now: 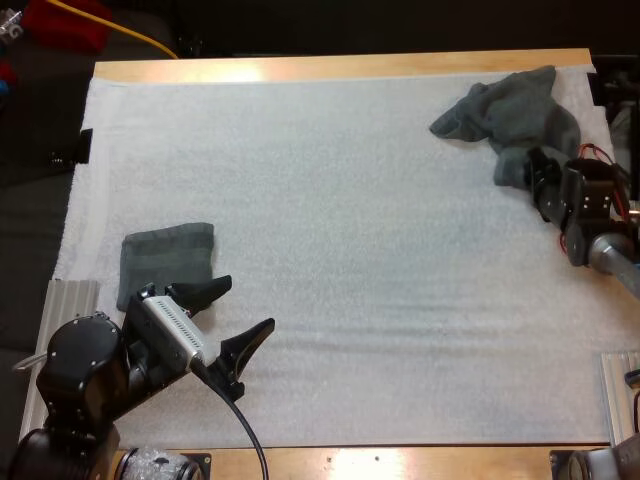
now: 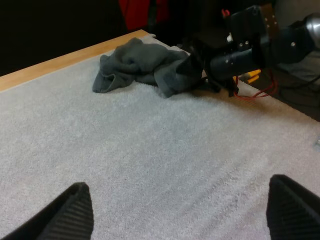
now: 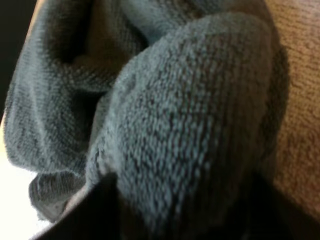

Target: Pick towel from pile, fold and stack

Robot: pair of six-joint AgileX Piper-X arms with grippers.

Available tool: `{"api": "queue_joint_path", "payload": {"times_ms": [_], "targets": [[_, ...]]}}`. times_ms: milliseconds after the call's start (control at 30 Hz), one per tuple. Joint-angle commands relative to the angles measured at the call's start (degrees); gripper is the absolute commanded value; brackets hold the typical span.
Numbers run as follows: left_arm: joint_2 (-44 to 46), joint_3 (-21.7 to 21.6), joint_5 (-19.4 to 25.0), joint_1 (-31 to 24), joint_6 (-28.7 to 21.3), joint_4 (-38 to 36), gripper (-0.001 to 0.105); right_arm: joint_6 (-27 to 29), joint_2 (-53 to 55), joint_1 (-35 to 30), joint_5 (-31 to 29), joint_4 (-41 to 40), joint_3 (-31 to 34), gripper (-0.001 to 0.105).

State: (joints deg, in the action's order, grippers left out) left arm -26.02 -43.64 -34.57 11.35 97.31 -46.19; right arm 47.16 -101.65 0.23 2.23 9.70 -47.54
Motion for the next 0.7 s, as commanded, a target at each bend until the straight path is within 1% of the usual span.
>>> {"api": "queue_joint_path", "payload": {"times_ms": [0,133,167,300,367,467,567,600,667], "targets": [[0.1,-0.5,-0.4,0.3,0.5,0.1,0.069,0.1,0.0,0.0,-0.3,0.9,-0.7,0.034],[0.1,-0.5,-0.9,0.3,0.5,0.1,0.069,1.0,-0.1,0.0,-0.7,2.2,-1.0,0.005],[0.1,-0.5,-0.9,0.3,0.5,0.1,0.069,1.0,-0.1,0.0,-0.5,2.1,-1.0,0.000],[0.1,-0.5,-0.9,0.3,0.5,0.1,0.069,2.2,0.8,0.0,3.5,1.5,-1.0,0.001],[0.1,-0.5,-0.9,0.3,0.5,0.1,0.069,4.5,2.0,0.1,4.0,0.5,-1.0,0.001],[0.1,-0.5,-0.9,0.3,0.5,0.1,0.069,11.7,5.6,0.9,4.2,-2.2,-1.0,0.001],[0.1,-0.5,-0.9,0.3,0.5,0.1,0.069,19.3,10.7,2.2,4.0,-6.5,-1.0,0.001],[0.1,-0.5,-0.9,0.3,0.5,0.1,0.069,22.8,12.8,2.8,4.0,-8.5,-1.0,0.001],[0.1,-0.5,-0.9,0.3,0.5,0.1,0.069,27.4,15.9,3.9,4.0,-11.4,-1.0,0.001]]}}
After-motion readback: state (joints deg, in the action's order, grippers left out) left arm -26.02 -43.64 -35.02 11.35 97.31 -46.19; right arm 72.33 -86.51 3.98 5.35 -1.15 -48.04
